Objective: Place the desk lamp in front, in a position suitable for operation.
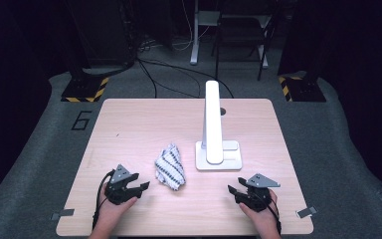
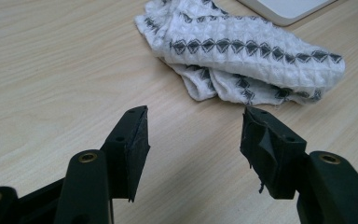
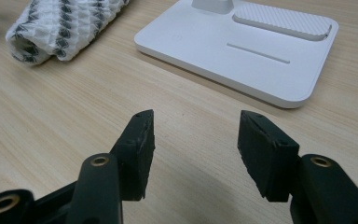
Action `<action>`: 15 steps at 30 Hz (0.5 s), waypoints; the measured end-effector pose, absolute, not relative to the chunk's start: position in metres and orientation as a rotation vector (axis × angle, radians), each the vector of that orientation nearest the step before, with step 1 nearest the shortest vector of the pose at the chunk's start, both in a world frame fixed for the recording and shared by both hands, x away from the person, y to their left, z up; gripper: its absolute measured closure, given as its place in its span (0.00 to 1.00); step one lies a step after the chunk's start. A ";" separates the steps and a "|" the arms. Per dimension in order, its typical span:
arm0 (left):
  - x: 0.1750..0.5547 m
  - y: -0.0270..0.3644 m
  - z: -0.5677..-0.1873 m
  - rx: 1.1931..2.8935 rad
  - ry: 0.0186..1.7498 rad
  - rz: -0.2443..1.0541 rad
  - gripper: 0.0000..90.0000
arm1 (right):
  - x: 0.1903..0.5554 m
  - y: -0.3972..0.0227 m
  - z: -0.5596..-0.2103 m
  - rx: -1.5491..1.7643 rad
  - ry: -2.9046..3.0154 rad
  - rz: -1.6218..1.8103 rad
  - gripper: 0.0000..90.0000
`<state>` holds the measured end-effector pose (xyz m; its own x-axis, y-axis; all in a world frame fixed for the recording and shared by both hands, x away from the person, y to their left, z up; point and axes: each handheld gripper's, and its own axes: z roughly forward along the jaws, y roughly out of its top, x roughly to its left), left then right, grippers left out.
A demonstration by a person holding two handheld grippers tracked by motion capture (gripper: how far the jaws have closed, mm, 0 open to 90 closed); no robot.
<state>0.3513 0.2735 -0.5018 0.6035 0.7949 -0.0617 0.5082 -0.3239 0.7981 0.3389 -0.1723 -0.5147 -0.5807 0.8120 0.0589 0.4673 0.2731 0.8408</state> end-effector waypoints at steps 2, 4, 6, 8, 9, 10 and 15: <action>0.351 0.273 -0.502 1.997 1.031 0.436 0.46 | 0.339 -0.172 -0.515 1.154 2.164 1.230 0.53; 0.352 0.273 -0.502 1.993 1.034 0.433 0.46 | 0.338 -0.172 -0.514 1.148 2.141 1.241 0.53; 0.352 0.274 -0.502 1.986 1.029 0.407 0.47 | 0.337 -0.172 -0.513 1.152 2.142 1.258 0.53; 0.352 0.274 -0.502 1.986 1.025 0.407 0.47 | 0.336 -0.172 -0.513 1.163 2.137 1.260 0.52; 0.352 0.273 -0.503 1.977 1.021 0.420 0.46 | 0.335 -0.170 -0.513 1.154 2.135 1.271 0.51; 0.353 0.273 -0.502 1.982 1.020 0.414 0.46 | 0.335 -0.169 -0.514 1.135 2.130 1.281 0.51; 0.352 0.276 -0.502 1.957 1.028 0.400 0.44 | 0.334 -0.160 -0.513 1.124 2.144 1.312 0.51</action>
